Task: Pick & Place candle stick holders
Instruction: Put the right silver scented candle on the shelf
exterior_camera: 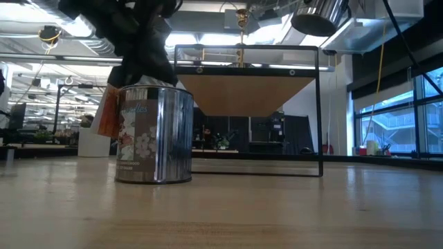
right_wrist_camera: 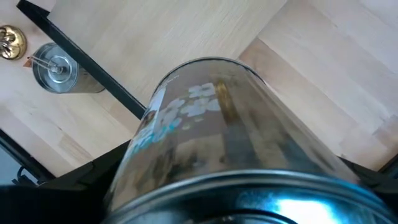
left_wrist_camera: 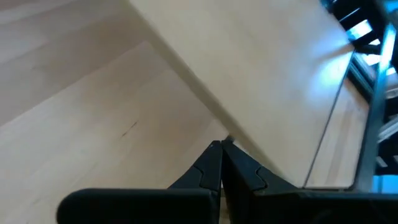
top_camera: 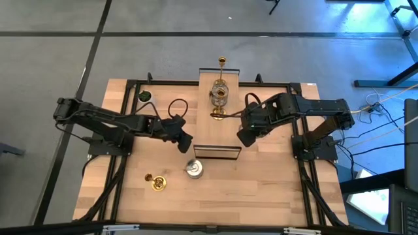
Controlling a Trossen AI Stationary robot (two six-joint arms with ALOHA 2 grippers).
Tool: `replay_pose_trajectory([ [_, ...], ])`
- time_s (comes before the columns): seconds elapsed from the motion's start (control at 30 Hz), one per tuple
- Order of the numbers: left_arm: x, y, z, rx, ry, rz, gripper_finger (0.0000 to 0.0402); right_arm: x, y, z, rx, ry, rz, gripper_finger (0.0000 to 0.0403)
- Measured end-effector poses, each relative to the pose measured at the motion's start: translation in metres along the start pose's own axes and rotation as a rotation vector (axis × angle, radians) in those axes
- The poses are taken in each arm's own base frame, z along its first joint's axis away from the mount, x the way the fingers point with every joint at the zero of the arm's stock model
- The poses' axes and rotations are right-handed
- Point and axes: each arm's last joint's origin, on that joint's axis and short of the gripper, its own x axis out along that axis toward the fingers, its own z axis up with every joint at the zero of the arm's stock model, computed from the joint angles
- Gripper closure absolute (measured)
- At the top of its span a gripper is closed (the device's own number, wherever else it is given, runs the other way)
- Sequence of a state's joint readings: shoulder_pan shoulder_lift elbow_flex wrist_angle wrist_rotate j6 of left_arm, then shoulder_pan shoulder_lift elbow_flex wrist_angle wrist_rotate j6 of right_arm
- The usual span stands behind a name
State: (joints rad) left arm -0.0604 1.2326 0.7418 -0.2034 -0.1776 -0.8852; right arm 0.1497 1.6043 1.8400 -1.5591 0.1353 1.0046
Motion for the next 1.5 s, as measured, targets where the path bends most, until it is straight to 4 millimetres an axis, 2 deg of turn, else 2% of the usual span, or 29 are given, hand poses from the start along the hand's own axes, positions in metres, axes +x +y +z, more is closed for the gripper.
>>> replay_pose_trajectory([
  [0.23, 0.007, -0.003, 0.000, -0.003, 0.006, -0.035, 0.0400, 0.000, 0.000, 0.000, 0.000, -0.009, -0.005, 0.0050],
  [0.87, 0.008, -0.004, 0.000, -0.001, 0.000, -0.052, 0.0400, 0.000, 0.003, 0.003, 0.007, -0.041, 0.027, 0.0051],
  [1.3, 0.008, -0.007, 0.004, -0.009, -0.032, -0.080, 0.0400, 0.024, 0.021, 0.009, 0.002, 0.001, 0.014, 0.0051],
  [1.5, 0.021, -0.010, 0.005, -0.016, -0.030, -0.120, 0.0400, 0.024, 0.021, 0.011, 0.021, -0.006, 0.022, 0.0051],
])
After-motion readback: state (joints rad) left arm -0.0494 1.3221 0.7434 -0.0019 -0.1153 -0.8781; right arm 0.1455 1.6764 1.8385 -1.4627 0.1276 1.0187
